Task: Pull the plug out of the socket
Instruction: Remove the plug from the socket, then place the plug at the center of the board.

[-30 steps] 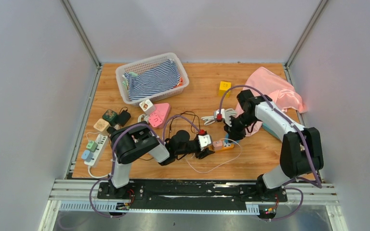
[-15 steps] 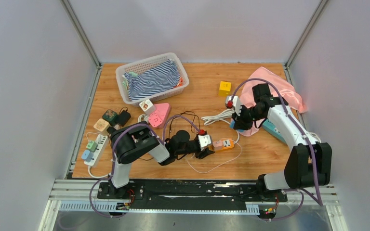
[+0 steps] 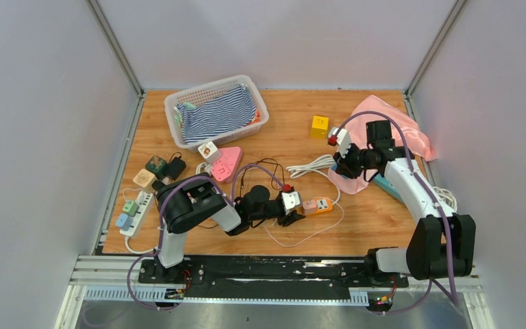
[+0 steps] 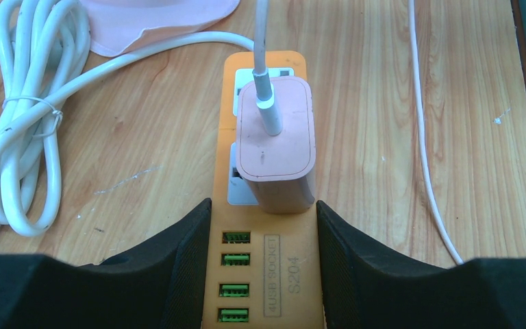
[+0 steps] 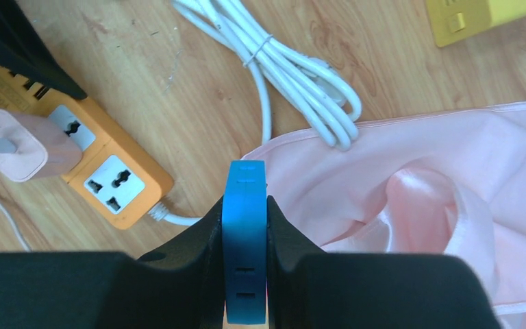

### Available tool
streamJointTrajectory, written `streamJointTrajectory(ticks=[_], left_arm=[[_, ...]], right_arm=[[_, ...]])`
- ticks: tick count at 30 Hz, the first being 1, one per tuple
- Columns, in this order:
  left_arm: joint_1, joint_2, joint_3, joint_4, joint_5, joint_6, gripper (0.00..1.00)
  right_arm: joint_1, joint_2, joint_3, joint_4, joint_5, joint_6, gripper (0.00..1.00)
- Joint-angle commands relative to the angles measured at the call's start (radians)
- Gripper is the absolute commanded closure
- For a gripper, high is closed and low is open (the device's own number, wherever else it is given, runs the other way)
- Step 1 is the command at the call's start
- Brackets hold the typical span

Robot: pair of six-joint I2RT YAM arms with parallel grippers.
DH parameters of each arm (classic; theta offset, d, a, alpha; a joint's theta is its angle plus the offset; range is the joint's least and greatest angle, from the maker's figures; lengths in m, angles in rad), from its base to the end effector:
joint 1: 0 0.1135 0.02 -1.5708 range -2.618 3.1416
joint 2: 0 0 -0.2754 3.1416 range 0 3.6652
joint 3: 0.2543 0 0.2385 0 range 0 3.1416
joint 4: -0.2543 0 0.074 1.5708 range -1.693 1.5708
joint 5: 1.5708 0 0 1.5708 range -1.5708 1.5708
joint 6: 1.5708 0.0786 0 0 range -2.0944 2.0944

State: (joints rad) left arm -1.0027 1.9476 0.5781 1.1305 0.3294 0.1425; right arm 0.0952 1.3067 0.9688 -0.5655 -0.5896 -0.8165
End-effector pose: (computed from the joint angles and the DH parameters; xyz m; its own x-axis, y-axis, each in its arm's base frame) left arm 0.1779 -0.3259 0.1203 0.0112 0.2322 -0.9726 0.9750 0.2134 0.0622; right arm 0.2666 0.0694 0.2500 -0.2282 -0.6303 -0.7421 -0.8585 0.4898 -0.1520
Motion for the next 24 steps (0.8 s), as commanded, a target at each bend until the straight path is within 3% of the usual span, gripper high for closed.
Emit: streamJointTrajectory(ticks=[1, 10, 16, 24], left_arm=[[-0.005, 0.004, -0.016, -0.066, 0.007, 0.001, 0.81], [-0.006, -0.011, -0.04, -0.032, 0.004, -0.009, 0.81], [-0.006, -0.019, -0.06, -0.001, 0.001, -0.015, 0.8], [-0.006, -0.018, -0.071, 0.026, -0.006, -0.017, 0.8]], right_arm=[[-0.02, -0.025, -0.016, 0.105, 0.031, 0.079, 1.0], [-0.02, 0.055, 0.031, 0.393, 0.114, 0.298, 1.0], [-0.031, 0.317, 0.26, 0.453, 0.14, 0.512, 1.0], [-0.037, 0.621, 0.515, 0.533, 0.394, 0.716, 0.99]])
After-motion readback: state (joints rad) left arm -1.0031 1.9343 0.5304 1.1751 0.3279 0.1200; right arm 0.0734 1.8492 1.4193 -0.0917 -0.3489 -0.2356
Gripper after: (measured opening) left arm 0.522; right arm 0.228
